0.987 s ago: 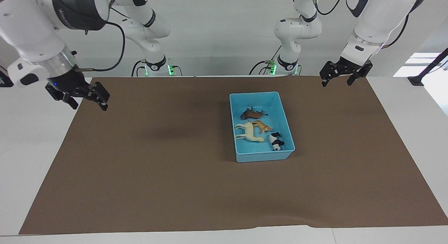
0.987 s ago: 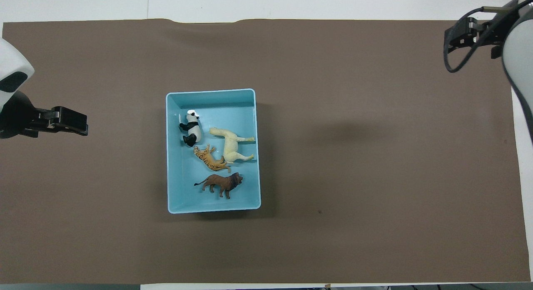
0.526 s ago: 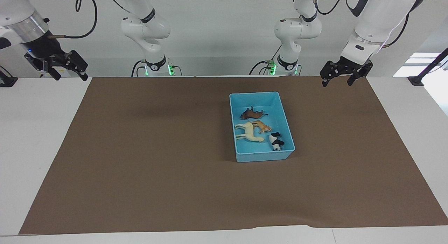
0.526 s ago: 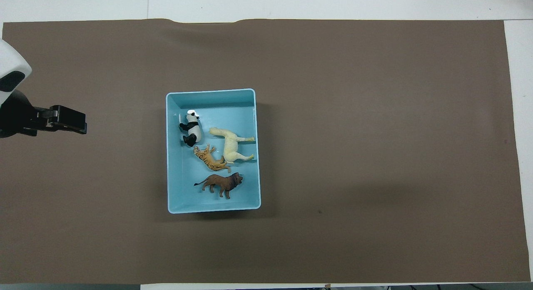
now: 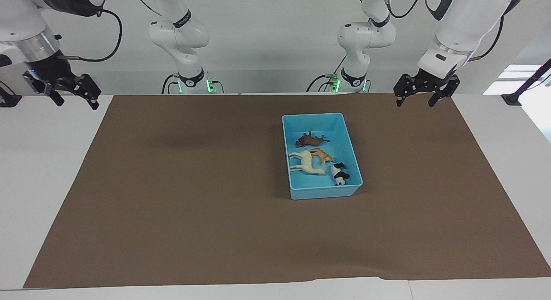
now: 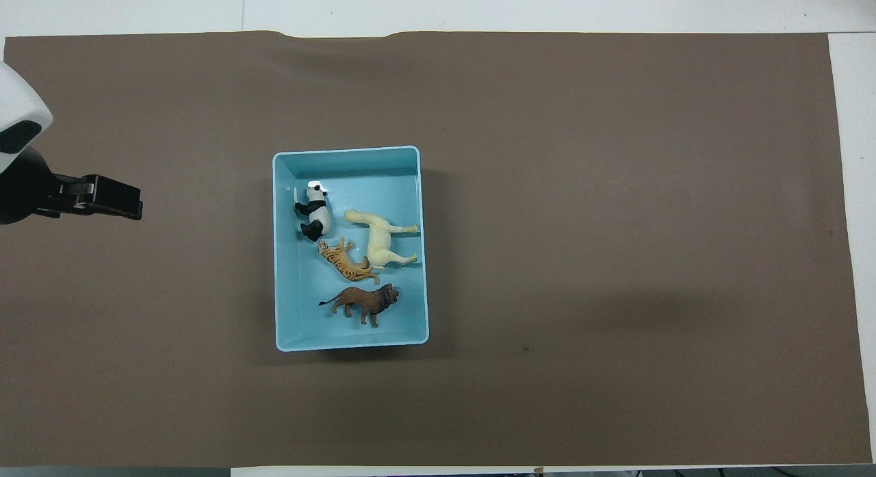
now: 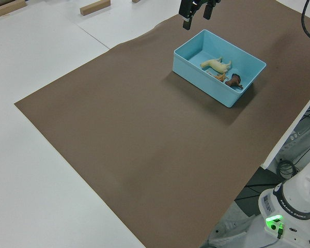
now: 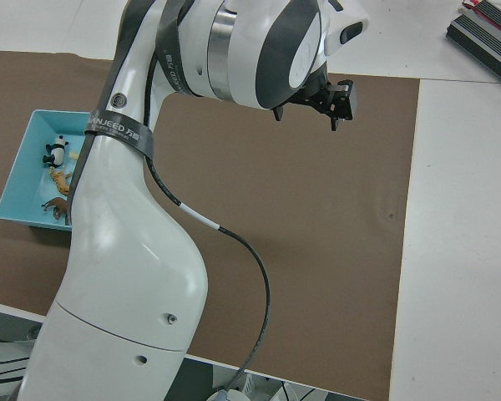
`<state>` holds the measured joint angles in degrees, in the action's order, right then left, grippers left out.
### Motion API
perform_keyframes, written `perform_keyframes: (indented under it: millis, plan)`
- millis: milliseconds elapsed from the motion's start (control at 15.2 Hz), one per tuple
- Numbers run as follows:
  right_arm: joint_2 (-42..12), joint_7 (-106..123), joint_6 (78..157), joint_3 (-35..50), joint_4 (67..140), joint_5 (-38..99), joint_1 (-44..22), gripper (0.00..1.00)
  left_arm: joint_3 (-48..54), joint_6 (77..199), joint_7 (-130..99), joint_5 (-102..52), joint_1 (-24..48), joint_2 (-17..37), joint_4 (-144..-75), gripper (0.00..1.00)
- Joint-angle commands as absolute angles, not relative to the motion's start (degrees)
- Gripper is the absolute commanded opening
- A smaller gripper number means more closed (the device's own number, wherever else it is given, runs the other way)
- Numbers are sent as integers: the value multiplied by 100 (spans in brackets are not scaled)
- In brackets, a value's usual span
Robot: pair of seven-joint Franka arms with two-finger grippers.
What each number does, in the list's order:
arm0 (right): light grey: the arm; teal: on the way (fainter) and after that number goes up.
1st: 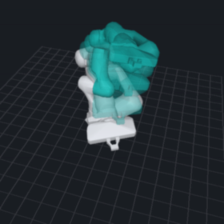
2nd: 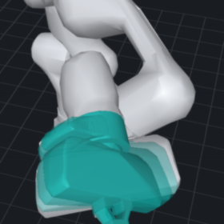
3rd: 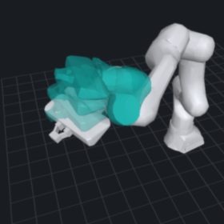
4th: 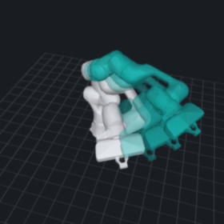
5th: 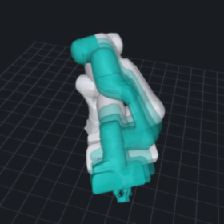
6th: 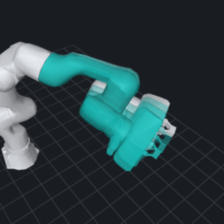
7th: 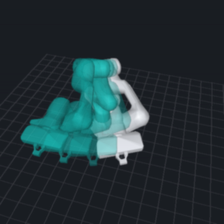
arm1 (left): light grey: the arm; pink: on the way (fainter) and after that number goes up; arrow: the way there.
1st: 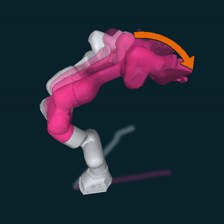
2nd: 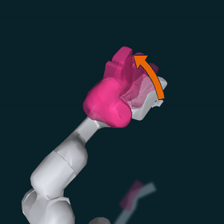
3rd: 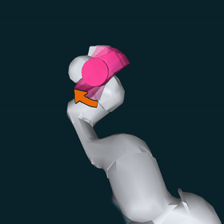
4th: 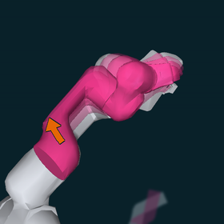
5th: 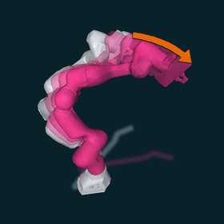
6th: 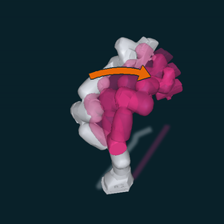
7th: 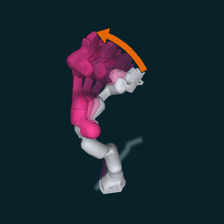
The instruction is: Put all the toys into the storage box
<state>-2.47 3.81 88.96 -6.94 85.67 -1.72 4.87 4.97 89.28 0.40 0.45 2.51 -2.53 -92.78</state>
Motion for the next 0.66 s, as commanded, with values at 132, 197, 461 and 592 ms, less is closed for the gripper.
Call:
perform_keyframes:
  millis: [132, 197, 461, 592]
  plan:
    - [-220, 53, 8956, -237, 8578, 167, 783, 100, 510, 9097, 114, 79, 193, -404, -9475, 100]
    - [-220, 53, 8939, -246, 8596, 115, 765, 100, 510, 9097, 114, 79, 193, -413, -9492, 100]
    - [-202, 53, 8886, -246, 8587, 79, 765, 100, 519, 9017, 105, 79, 193, -413, -9492, 100]
    - [-202, 53, 8894, -246, 8596, 79, 765, 100, 510, 8991, 105, 53, 185, -396, -9414, 100]
